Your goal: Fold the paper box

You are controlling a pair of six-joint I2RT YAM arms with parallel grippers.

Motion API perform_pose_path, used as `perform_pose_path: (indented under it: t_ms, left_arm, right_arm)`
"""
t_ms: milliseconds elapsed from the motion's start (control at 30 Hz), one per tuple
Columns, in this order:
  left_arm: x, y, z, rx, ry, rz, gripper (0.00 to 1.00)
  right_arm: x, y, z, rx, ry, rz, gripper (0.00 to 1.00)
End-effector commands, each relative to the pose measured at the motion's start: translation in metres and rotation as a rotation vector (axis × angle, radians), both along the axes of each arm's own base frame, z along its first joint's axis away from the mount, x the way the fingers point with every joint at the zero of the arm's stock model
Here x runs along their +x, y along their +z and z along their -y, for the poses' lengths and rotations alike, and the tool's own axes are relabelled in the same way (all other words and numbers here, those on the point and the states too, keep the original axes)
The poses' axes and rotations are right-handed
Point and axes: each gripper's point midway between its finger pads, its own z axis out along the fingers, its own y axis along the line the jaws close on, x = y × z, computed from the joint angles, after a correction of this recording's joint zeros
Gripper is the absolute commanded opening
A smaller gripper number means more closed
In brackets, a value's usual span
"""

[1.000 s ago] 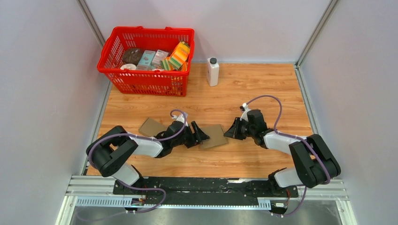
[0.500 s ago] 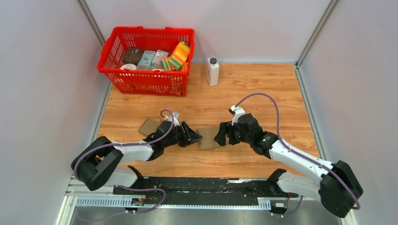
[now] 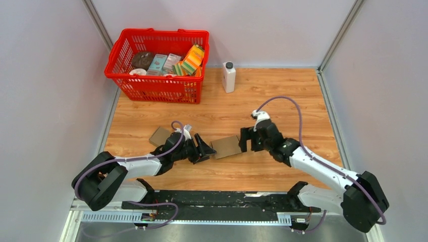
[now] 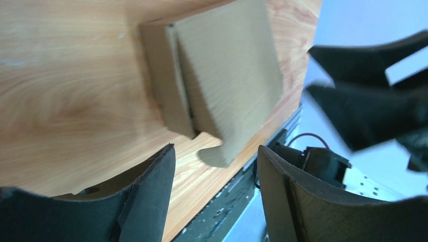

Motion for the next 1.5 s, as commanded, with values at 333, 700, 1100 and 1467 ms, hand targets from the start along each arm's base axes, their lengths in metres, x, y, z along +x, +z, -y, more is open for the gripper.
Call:
perform_pose_path:
  t_ms: [333,700,1100,1467]
  left_arm:
    - [0.019,-0.009,-0.003,0.061,0.032,0.072,0.74]
    - [0.028,-0.017,0.012,-0.028,0.045,0.054,0.75]
    - [0.028,-0.026,0.015,-0.037,0.050,0.014,0.77]
    - [0.024,-0.031,0.016,-0.011,0.044,-0.002,0.77]
  right_arm:
    - [0.037,-0.023,-0.014,0.278,0.062,-0.245,0.73]
    - [0.041,-0.044,-0.012,0.346,0.036,-0.306,0.33]
    - [0.038,-0.069,0.008,0.372,-0.056,-0.386,0.12]
    - [0.045,-0.072,0.020,0.415,-0.117,-0.403,0.12]
